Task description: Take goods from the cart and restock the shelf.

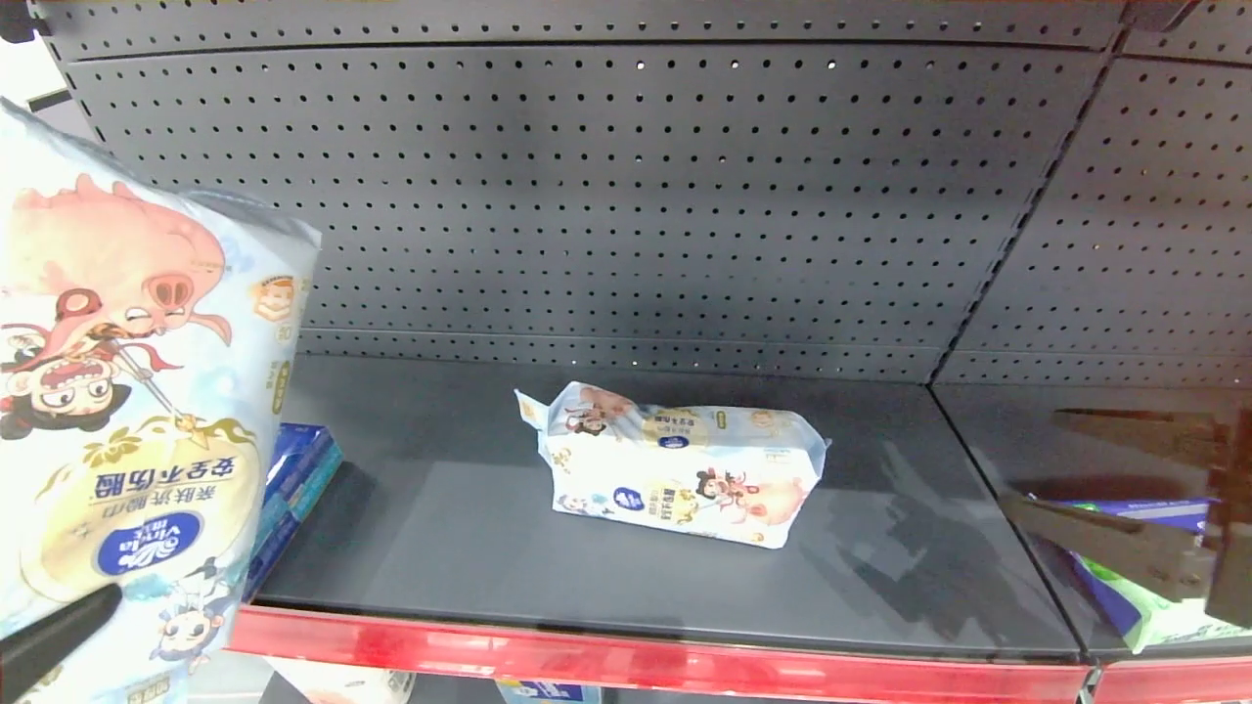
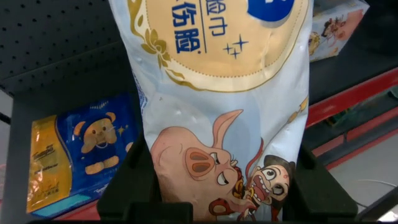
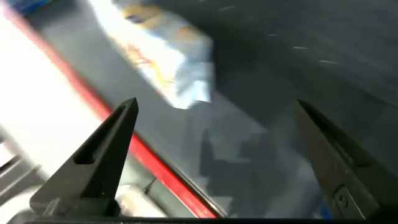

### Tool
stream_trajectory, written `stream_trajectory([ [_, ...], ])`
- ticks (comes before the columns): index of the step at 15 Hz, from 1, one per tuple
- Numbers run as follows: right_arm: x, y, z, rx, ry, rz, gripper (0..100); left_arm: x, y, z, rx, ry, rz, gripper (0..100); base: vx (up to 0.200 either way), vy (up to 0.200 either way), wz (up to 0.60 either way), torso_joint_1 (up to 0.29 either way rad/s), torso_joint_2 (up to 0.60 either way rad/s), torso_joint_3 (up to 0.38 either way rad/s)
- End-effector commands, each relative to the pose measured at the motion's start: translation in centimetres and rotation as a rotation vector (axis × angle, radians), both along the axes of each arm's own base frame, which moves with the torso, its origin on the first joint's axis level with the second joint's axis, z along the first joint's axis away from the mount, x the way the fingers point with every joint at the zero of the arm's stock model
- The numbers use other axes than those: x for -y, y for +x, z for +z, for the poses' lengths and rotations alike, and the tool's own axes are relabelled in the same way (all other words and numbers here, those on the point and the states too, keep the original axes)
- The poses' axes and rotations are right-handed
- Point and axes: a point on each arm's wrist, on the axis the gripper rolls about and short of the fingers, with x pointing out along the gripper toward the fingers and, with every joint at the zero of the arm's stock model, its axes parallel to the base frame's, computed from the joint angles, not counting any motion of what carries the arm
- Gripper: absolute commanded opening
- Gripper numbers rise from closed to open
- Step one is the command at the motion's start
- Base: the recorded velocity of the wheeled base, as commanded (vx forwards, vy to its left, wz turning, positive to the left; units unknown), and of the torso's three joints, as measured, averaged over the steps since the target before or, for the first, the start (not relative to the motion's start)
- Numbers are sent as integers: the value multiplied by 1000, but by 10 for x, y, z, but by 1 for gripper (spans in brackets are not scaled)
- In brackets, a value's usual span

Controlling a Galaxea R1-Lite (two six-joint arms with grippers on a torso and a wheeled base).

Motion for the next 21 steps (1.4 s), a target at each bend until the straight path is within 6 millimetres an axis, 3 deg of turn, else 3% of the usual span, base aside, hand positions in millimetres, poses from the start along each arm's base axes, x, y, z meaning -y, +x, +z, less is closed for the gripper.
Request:
stream_trajectory([
  [1,-34,58,-18,-118,-62,188,100,1,4,0,-16,1,-6,0,0,0,0,0,0,0],
  [4,-44,90,-30,-101,-126,290,100,0,1,1,-4,1,0,0,0,0,0,0,0,0],
  [7,-53,107,-31,-107,-118,323,100,0,1,2,3,2,4,0,0,0,0,0,0,0],
  [14,-70,111,-41,-144,-124,386,100,0,2,3,4,7,11,0,0,0,0,0,0,0],
  [21,-90,136,-60,-172,-158,431,100,0,3,2,0,9,21,0,0,0,0,0,0,0],
])
